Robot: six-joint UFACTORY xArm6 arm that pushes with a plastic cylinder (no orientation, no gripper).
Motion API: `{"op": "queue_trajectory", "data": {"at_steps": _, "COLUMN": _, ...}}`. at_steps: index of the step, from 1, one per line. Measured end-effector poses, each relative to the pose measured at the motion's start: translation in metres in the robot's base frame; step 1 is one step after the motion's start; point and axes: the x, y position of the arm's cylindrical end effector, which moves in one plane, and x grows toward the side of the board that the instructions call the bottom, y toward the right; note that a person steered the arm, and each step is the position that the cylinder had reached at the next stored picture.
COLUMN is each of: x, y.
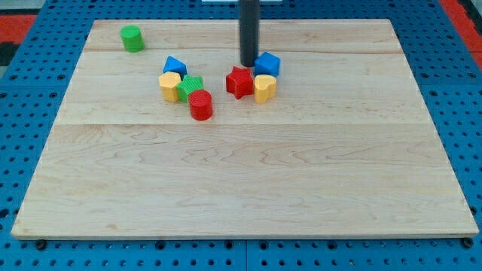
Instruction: Move the red star top right to the red circle
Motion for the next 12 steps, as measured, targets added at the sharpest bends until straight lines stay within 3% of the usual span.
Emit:
{"op": "queue_trajectory", "data": {"at_steps": 2, "x": 0.08, "y": -0.038}}
{"op": "queue_trajectory", "data": {"at_steps": 5, "x": 0.118, "y": -0.096}}
{"op": "queue_trajectory", "data": {"at_steps": 6, "x": 0.139, "y": -0.079}}
{"op": "queue_trajectory", "data": {"at_steps": 7, "x": 0.148, "y": -0.104}}
{"op": "queue_trajectory", "data": {"at_steps": 9, "x": 0.112, "y": -0.179}}
{"op": "queue_trajectory", "data": {"at_steps": 11, "x": 0.062, "y": -0.199}}
{"op": "queue_trajectory", "data": {"at_steps": 12, "x": 0.056, "y": -0.169}}
